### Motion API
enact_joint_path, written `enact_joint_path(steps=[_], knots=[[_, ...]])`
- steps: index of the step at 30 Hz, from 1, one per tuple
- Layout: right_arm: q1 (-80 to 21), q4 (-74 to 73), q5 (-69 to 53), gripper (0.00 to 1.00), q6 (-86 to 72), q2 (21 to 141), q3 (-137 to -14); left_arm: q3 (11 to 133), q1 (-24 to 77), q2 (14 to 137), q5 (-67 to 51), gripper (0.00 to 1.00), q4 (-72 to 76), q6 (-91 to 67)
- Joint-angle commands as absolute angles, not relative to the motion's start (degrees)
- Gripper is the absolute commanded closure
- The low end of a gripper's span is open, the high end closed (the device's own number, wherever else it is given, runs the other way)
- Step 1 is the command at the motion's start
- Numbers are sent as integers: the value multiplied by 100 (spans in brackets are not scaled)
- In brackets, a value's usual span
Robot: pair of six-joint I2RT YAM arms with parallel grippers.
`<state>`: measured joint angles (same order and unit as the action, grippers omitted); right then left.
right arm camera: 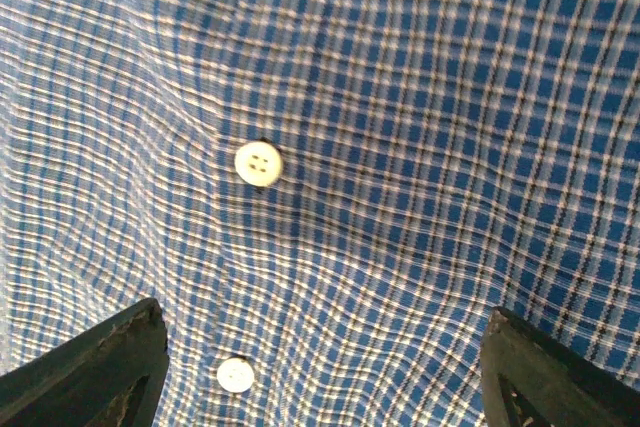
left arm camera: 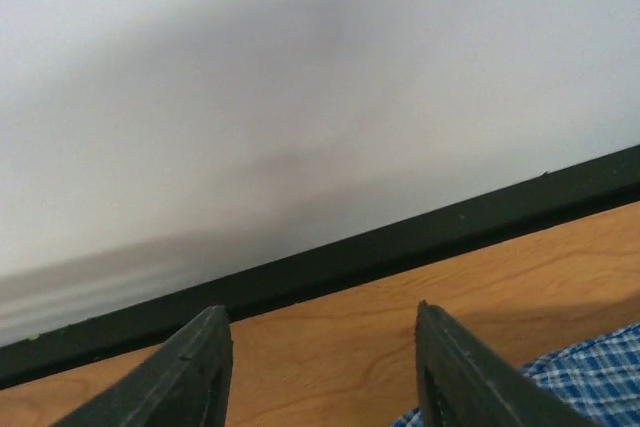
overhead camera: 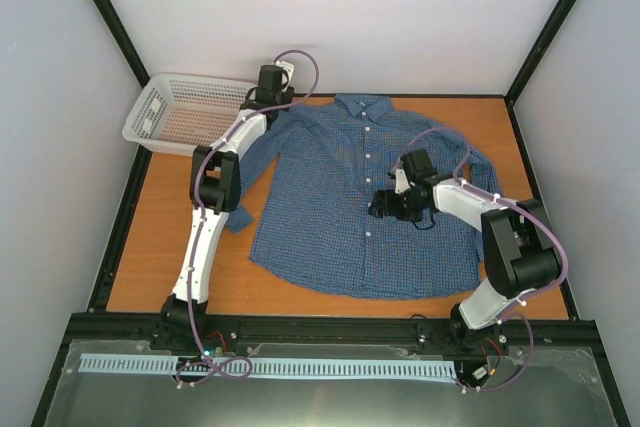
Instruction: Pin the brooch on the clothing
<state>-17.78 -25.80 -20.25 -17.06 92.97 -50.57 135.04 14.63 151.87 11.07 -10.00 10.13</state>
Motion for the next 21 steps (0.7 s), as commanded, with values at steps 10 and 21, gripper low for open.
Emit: enact_joint_path(steps=[10,21], knots=[[-2074,-2947,-1813,16,-1855,8235,-5012,11499,2089,12447,-2074,34,-1945,-1417],[-2048,-2930,-1340,7,-1820,7185,-4540,6588,2828,9651,-2878,29,-2220,-1871]])
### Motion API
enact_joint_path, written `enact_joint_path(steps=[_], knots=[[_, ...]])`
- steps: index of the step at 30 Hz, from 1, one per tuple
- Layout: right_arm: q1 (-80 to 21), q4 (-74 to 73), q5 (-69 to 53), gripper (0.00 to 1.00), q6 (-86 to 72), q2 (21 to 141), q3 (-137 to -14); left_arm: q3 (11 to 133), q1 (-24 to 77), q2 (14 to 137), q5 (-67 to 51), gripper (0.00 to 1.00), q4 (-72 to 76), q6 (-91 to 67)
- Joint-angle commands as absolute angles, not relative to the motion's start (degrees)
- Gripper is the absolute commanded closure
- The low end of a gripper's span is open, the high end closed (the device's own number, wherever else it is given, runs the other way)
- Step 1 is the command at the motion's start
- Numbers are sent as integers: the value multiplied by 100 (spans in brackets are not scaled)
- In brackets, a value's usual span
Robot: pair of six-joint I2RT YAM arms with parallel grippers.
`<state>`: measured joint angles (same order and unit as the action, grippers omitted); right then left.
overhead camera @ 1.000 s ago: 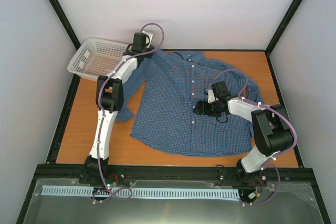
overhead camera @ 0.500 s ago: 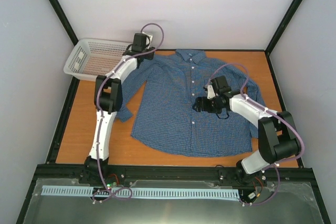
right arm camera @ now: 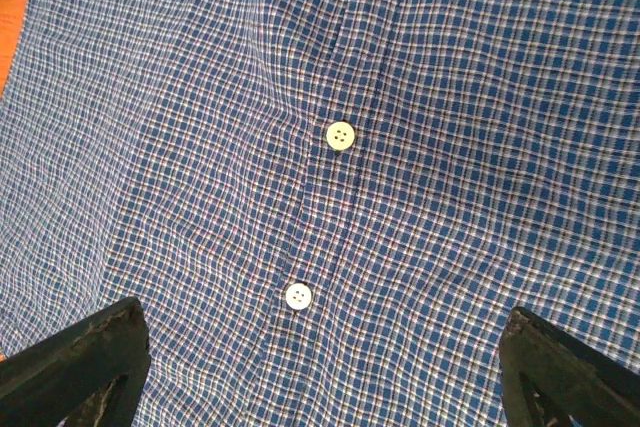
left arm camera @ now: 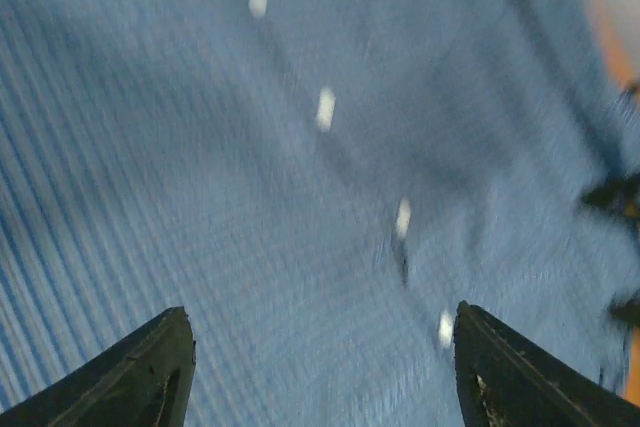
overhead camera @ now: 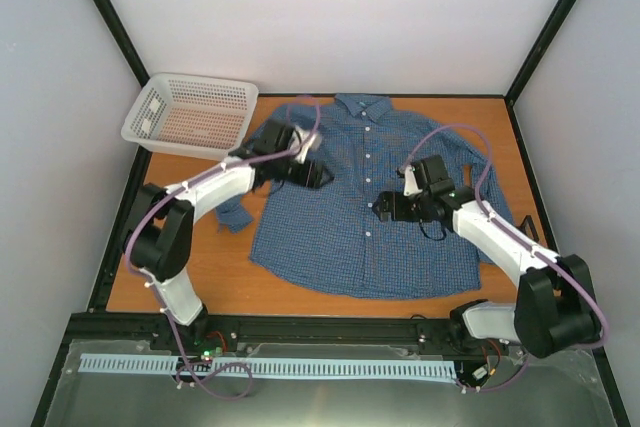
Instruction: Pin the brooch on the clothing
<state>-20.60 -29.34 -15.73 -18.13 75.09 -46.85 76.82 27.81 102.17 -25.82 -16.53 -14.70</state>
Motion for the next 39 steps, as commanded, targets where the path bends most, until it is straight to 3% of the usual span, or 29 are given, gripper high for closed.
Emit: enact_joint_path(steps=[1,6,14,20,25,32,39], knots=[[-2041,-2924,-1313,7,-1812,7120,-4525,6364,2865,9509,-2831,29,-2385,-2053],[-2020,-3009,-1163,4,-1791,6917,-4596,5186,2900,9181,-3228,22,-2307,-2863],[-2018,-3100,-773,0,-1853,6426,-4646,4564,2443,9461,-3161,13,-2851,-3413],[-1922,-3223,-552,0,-1599,6463,-4824,3561,1723,8254,-3080,6,-3435,-3933],[-1864,-3344,-571,0,-1469,6602,-4931,3699,1556,7303,-2905,6,-3920,-4240],[-1863,-3402,-1675,0,-1500,7146,-4505,4139,1580,6814,-4022,4,-3069,-3815],[-1863,-2741,-1727,0,-2226,7405,-3949,4091,1605,7174,-4360,2,-1122,-4154]])
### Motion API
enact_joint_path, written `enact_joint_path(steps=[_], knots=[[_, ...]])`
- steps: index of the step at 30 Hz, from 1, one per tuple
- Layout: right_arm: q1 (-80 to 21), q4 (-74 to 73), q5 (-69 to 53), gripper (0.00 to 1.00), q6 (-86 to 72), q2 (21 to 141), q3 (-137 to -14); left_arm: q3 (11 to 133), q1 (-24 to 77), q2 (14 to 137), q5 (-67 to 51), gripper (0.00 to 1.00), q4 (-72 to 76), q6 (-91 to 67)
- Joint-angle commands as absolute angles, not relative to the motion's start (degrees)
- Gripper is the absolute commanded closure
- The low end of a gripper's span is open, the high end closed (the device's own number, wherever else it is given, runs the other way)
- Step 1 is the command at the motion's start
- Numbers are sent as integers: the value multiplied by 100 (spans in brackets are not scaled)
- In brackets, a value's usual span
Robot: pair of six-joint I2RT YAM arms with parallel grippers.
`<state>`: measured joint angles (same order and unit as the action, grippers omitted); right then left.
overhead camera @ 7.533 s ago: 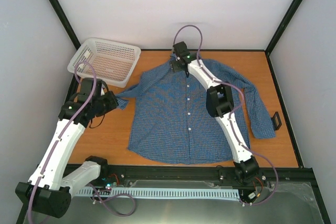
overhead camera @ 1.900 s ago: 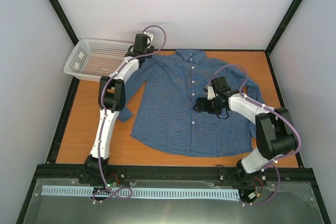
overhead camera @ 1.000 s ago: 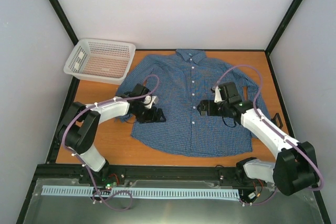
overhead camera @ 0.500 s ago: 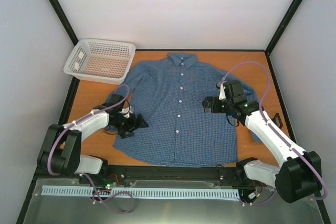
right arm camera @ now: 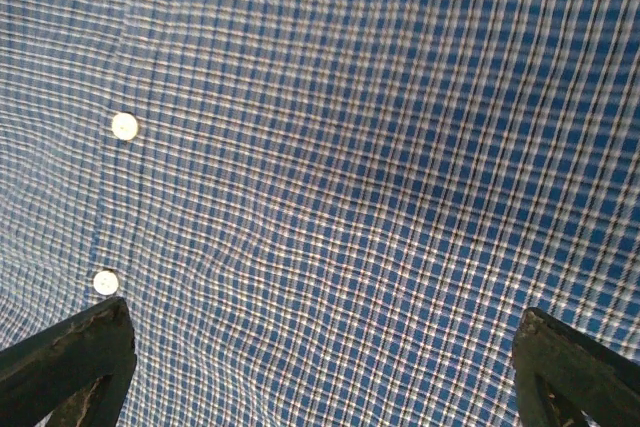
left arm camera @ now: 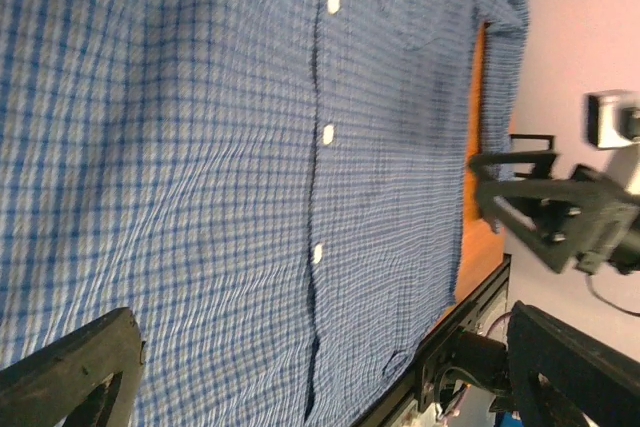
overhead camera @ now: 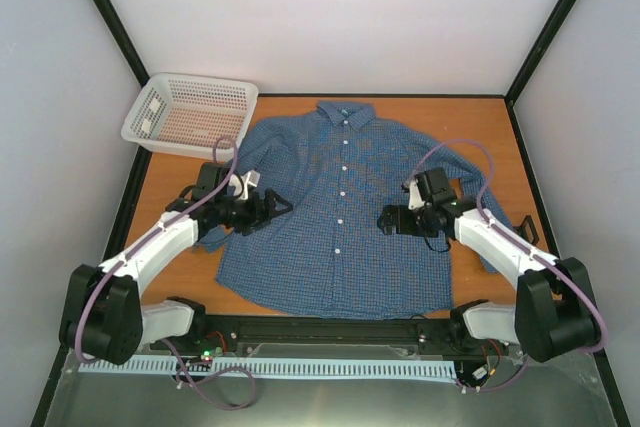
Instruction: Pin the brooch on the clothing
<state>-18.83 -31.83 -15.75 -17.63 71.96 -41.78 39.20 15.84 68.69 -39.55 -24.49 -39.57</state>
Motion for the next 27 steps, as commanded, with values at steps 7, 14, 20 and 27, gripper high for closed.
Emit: enact_joint_path(steps=[7,14,20,27], knots=[[-1466,-2860,-540,0,-2506,7266,-3942,4945,1978,7886,-4300,2,-156,-3677],[128,-3077,-152,0,-2120,7373,-4491,6030,2173,8226,-4122,0,-434,-2796],[800,-3448,316,0,-1904,8030,-5351,6127,2188,8249,-4138,0,-537,-2257],[826,-3426,617,6,-1855,8520,-5265,5942,2188,8251,-4357,0,-591,-2049]])
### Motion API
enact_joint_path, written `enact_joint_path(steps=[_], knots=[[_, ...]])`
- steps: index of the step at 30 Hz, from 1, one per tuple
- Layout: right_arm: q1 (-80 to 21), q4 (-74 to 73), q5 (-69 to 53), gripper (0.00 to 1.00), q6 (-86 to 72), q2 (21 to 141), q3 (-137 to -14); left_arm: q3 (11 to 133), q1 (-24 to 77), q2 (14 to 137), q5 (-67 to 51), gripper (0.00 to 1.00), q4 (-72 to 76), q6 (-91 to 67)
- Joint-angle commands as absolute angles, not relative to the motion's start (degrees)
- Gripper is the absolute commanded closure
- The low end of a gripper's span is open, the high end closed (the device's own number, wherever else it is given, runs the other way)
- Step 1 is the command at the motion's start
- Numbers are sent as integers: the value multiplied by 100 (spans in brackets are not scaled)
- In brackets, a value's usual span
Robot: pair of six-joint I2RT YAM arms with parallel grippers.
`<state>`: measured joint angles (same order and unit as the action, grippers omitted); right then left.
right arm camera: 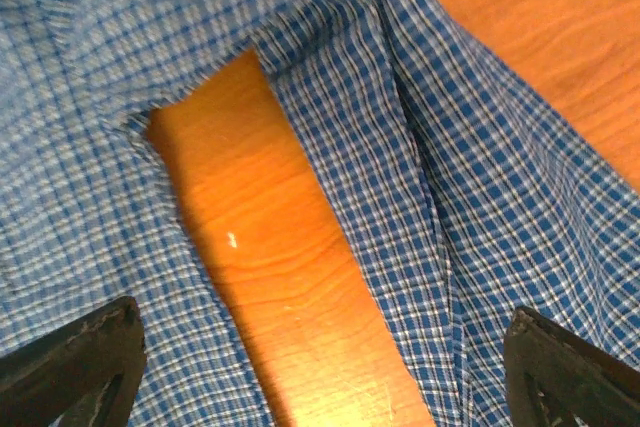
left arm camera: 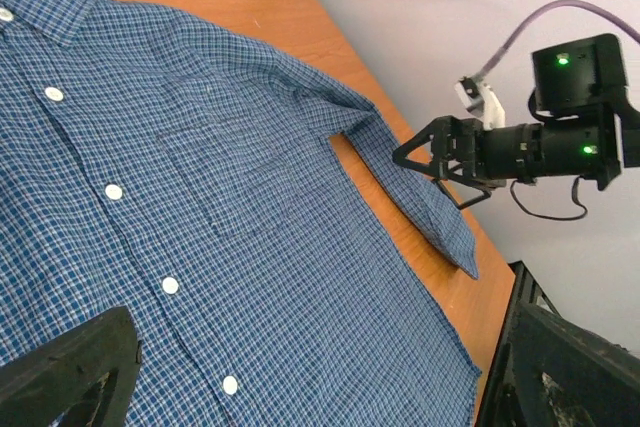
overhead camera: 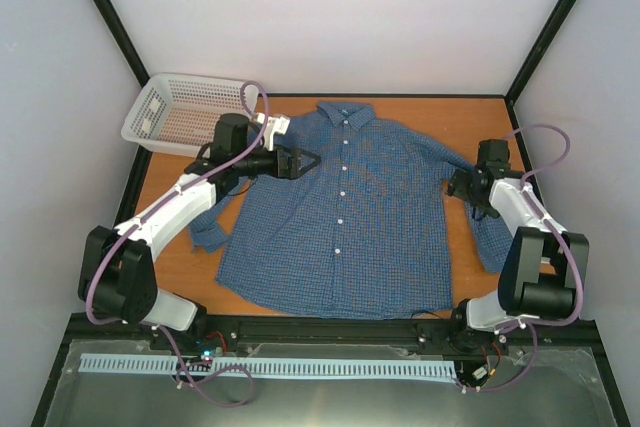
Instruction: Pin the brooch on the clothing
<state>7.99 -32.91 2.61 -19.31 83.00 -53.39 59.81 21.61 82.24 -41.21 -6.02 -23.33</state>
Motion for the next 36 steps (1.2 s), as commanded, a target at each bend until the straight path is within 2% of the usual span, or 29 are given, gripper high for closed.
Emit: enact_joint_path(steps=[1,9,16,20,24,29,32,36], knots=[[840,-3396,617,9,-1859,8593,-5234,5915,2188,8200,-4434,0,-559,-2067],[873,-3195,450,31,-1723,9053,-5149,5784,2193,7964,-4571,0,-508,-2126],[873,-3101,365,41,-1629,9233,-5076,5742,2197,7919,-4586,0,-488,-2134],[879,-3230,420,39,-1626,9017,-5084,5730,2197,7948,-4600,0,-488,-2140],[1011,-3195,660,27,-1606,8682,-4978,5706,2197,8010,-4762,0,-391,-2226],[1167,-3131,363,29,-1462,9039,-4962,5680,2197,8059,-4830,0,-345,-2271],[1168,-2991,52,40,-1412,9192,-4936,5643,2206,8032,-4851,0,-307,-2286],[1164,-3014,-422,63,-1332,9060,-4947,5666,2206,8045,-4825,0,-354,-2257]])
